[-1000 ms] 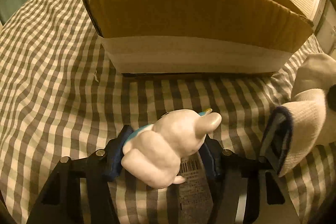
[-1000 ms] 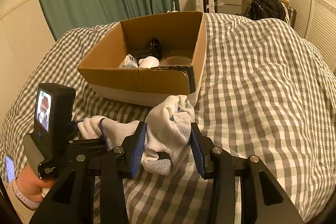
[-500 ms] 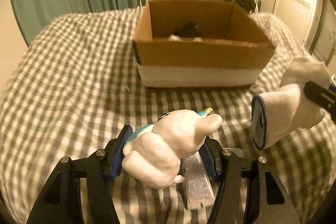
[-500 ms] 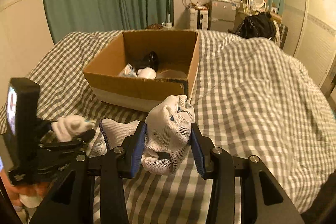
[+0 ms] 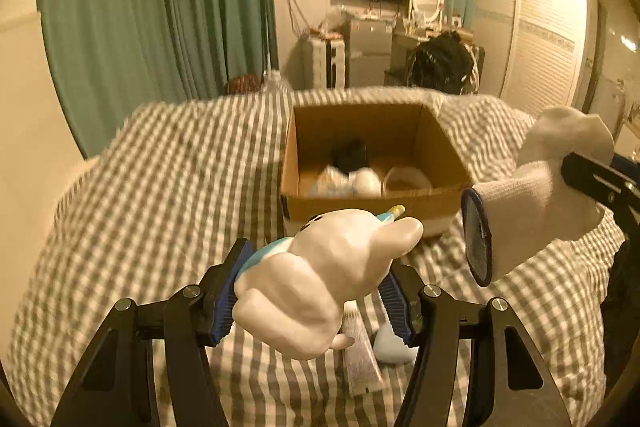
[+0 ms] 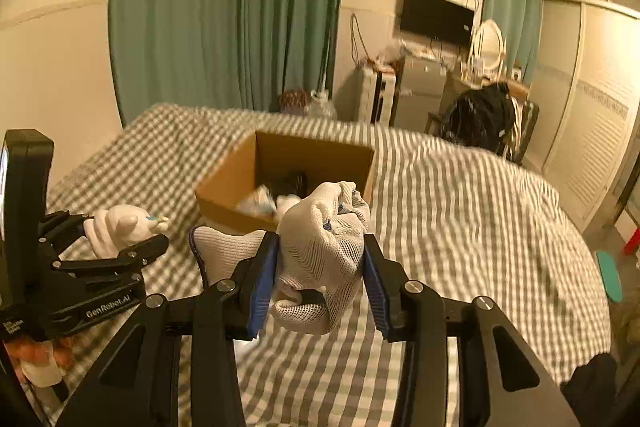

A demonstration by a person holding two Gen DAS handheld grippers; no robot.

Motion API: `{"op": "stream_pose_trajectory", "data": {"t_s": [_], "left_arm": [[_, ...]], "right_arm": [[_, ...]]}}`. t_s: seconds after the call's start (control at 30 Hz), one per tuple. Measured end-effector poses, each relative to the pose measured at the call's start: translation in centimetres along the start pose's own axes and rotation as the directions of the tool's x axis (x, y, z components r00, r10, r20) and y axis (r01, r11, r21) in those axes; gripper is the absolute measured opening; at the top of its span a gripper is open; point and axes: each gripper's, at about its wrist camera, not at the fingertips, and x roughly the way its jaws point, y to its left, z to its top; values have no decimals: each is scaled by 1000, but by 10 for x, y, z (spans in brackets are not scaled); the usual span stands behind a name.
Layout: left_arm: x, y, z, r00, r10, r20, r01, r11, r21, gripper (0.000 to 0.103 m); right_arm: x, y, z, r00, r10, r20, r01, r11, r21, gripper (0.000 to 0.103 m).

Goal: Organize objects
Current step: 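Carry the rabbit figure and socks into the box and open both tools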

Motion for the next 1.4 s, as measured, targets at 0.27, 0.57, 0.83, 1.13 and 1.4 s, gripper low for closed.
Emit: {"op": "stream_pose_trajectory", "data": {"t_s": [0.27, 0.57, 0.83, 1.13, 1.4], "left_arm": [[2, -2, 56, 997, -25, 66, 24, 1000, 20, 63], [51, -1, 120, 994, -48, 96, 48, 999, 7, 63], [122, 3, 143, 997, -36, 74, 37, 999, -11, 63], [194, -20, 102, 999, -49, -14, 50, 993, 109, 63], [215, -18, 92, 992, -71, -105, 78, 995, 64, 63]], "right_arm": [[-11, 4, 53, 994, -6, 109, 12, 998, -59, 41], [39, -9, 105, 991, -3, 133, 8, 1000, -31, 41], [113, -20, 132, 993, -17, 117, 14, 1000, 22, 41], [218, -32, 102, 999, -44, -10, 44, 999, 30, 41], [256, -40, 71, 994, -38, -106, 40, 999, 23, 41]]}}
